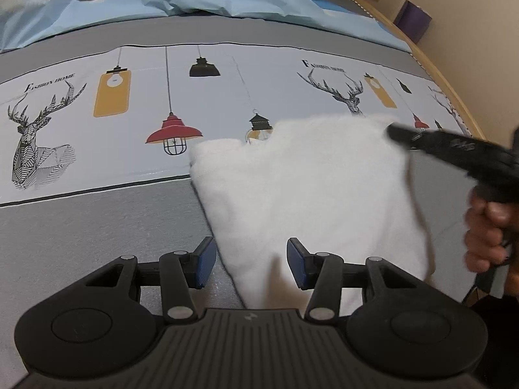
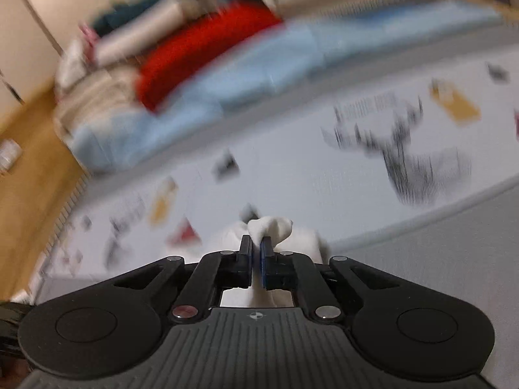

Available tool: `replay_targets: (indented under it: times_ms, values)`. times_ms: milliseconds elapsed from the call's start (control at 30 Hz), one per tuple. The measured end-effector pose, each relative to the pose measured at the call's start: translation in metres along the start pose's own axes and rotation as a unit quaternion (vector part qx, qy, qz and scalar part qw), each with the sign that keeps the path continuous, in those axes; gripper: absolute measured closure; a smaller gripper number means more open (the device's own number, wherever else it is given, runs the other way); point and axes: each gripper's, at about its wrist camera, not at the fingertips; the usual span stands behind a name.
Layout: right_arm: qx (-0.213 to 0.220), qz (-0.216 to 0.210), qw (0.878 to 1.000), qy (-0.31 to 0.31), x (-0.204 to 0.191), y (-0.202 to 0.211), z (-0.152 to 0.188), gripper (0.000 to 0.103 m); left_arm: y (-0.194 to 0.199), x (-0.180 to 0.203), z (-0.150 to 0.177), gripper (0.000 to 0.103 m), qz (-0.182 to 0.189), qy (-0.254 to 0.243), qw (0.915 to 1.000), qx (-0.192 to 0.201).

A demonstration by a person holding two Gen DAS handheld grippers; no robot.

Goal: Fold small clothes

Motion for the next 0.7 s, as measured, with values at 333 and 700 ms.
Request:
replay_targets:
  times_ms: [333, 700]
  values:
    - [0.003, 0.105, 0.994, -0.024, 0.034, 0.008, -0.001, 0.093, -0.011, 0.0, -0.006, 0.05, -0.019, 0.016, 0.9997, -0.004]
    - [-0.15, -0.069, 0.973, 0.161, 0.004, 0.018, 0.042, 0.092, -0.027, -0.013, -0.03, 0.059, -0.015, 0.071, 0.9974, 0.009]
Point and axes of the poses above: each gripper's, at about its wrist camera, not at the fingertips, and y roughly against the way its jaws point, x to its right, z to its underside, and after that the axes turned 1 degree about y, right-handed
